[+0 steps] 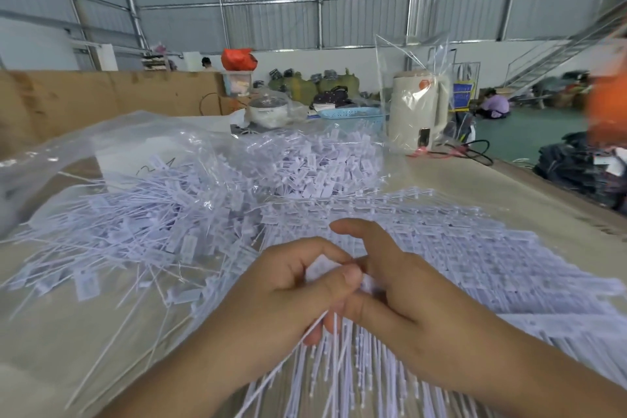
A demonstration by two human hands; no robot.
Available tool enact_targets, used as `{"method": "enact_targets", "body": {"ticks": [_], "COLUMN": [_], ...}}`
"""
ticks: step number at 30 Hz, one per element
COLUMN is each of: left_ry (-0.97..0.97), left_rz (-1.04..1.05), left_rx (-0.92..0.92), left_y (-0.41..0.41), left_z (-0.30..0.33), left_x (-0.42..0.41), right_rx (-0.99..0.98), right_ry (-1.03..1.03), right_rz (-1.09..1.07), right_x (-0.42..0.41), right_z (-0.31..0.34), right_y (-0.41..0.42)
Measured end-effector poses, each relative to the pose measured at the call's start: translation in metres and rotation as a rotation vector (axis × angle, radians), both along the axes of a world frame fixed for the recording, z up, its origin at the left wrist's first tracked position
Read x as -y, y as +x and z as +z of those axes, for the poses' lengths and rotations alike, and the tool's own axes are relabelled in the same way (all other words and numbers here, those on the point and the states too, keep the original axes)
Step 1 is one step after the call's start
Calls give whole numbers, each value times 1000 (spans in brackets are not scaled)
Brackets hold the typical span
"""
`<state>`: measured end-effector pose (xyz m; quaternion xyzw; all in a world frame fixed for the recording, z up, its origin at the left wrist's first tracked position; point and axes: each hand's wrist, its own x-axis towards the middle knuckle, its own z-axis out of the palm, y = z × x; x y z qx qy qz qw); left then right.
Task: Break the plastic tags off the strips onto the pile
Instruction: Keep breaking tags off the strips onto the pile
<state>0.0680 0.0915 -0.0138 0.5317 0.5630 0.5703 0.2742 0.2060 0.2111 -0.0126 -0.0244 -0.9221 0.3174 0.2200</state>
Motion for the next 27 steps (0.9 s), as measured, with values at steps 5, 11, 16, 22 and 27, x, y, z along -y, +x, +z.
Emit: {"method": "enact_targets", "body": {"ticks": [5,11,16,22,27], "left_ry": [3,-16,12,188,153], "left_rz": [116,110,204,319,439], "left_rx": [-4,4,-29,269,302], "left_y": [-6,-12,-3,3,-28], "left_z": [-3,-5,-1,4,6], "left_x": [-5,-4,-3,-7,2], "right_rx": [68,114,59,-323,-343], "right_ry": [50,4,-59,-224,-305], "right_rz": [18,-16,-55,-295,-258], "right_x": [-9,-20,-12,4,-14], "right_z": [4,8,8,12,17], "right_y": [2,2,1,-5,6]}}
